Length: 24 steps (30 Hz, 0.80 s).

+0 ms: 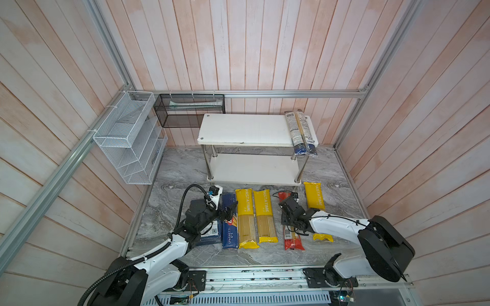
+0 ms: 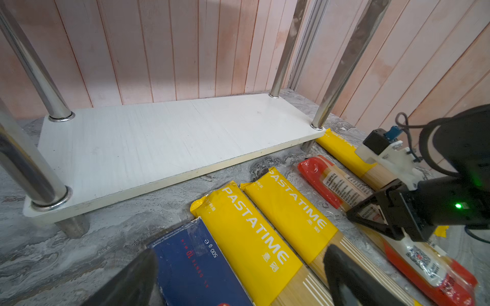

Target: Place and organize the pasta boxes and bags onto the shelf

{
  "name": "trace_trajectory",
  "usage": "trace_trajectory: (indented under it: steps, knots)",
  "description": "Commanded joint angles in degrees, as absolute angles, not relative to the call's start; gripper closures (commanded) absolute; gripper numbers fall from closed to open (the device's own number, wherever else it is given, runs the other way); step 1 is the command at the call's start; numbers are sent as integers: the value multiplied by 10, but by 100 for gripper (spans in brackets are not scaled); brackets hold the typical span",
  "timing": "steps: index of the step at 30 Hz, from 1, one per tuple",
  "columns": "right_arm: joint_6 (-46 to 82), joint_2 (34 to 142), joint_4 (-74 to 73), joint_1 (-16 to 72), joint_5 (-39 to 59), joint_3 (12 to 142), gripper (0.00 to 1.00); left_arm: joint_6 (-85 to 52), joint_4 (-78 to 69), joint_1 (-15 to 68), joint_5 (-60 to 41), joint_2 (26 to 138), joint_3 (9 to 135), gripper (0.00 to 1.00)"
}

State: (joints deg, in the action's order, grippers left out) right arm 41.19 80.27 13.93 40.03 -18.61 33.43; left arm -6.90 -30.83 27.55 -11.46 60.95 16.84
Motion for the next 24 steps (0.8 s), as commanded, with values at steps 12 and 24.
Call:
trace_trajectory:
  steps: [12,24]
  knots:
    - [408,671,143,396,-156,288,62,-67,-311,278,-107,605,171,0]
    - [392,566,102,370,-133,272,73,-66,-313,278,-107,613,173,0]
